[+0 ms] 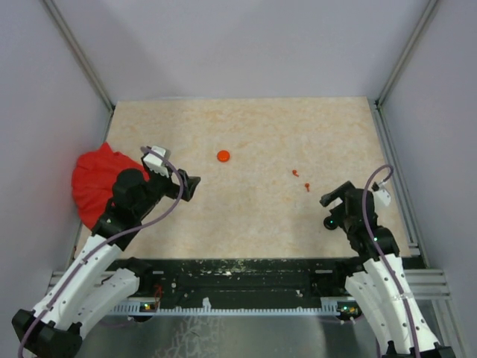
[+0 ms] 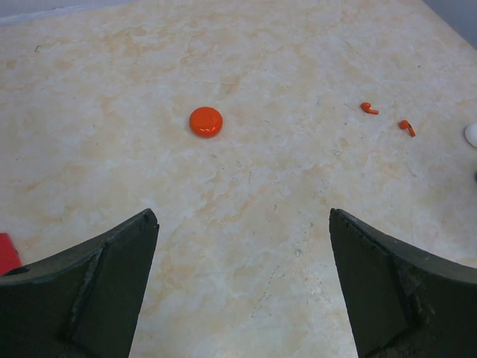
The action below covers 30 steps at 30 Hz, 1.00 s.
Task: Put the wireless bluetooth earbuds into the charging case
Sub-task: Place the charging case at the center of the board, then pick up the charging case at the center of the board.
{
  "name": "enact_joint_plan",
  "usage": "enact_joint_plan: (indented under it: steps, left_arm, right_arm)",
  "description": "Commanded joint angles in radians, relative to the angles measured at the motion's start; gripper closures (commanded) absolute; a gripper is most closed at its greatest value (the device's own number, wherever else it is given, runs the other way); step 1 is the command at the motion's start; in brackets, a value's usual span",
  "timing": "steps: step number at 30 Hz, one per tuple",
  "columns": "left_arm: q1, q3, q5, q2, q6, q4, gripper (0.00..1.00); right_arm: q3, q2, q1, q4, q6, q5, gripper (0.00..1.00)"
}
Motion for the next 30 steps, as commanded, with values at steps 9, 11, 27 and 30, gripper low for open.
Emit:
enact_joint_plan:
  steps: [9, 11, 27, 30]
  left_arm:
    - [-0.005, 0.141, 0.068, 0.223, -0.032, -0.08, 0.01]
    - [-0.005, 0.183, 0.076, 0.297, -0.044, -0.091, 0.01]
    - [0.035, 0.602, 0.185, 0.948, 0.102, -0.069, 0.01]
    - [0.083, 0.658, 0.308, 1.032, 0.142, -0.056, 0.01]
  right_arm:
    - [0.31, 0.103, -0.008, 0.019, -0.418, -0.117, 0.07]
    - [0.313, 0.099, -0.009, 0.048, -0.466, -0.117, 0.07]
    - [0.178, 0.003, -0.008, 0.246, -0.634, -0.137, 0.08]
    - [0.175, -0.008, -0.008, 0.244, -0.639, -0.133, 0.08]
